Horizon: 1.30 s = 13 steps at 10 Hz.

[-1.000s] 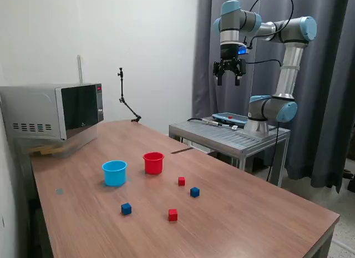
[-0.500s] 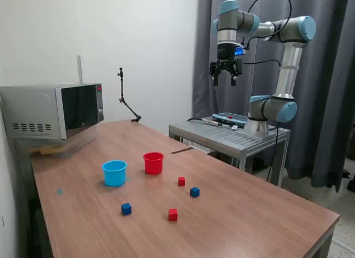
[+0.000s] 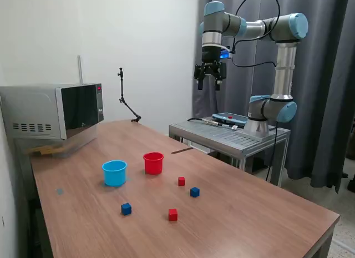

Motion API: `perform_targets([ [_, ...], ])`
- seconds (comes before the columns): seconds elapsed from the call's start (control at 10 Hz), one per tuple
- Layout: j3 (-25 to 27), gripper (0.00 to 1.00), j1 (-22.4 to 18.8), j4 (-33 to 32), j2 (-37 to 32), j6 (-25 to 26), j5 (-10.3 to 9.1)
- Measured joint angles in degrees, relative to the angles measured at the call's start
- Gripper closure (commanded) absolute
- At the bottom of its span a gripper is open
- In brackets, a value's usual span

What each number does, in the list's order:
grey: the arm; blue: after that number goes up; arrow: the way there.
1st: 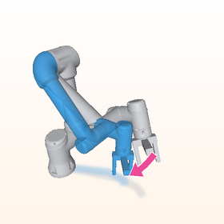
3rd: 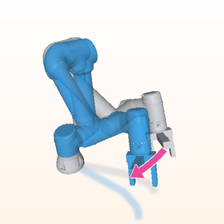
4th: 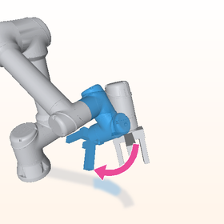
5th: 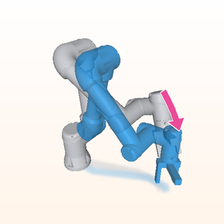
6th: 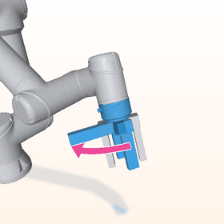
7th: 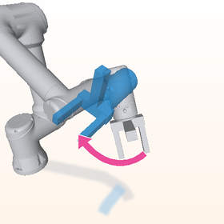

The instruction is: Place red objects in the red bin, and blue objects in the blue bin.

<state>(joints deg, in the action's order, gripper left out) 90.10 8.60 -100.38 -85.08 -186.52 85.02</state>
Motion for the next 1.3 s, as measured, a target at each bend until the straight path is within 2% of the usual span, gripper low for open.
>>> perform_targets([
  [0.3, -4.17, 0.00, -2.46, -6.49, 8.09, 1.12, -0.02],
  [0.5, -5.85, 0.00, -4.24, -9.86, 13.23, 3.92, 0.02],
  [1.0, -11.51, 0.00, -5.05, -14.77, 24.20, 9.16, 0.06],
  [1.3, -12.40, 0.00, -5.06, -16.48, 28.33, 12.27, 0.19],
])
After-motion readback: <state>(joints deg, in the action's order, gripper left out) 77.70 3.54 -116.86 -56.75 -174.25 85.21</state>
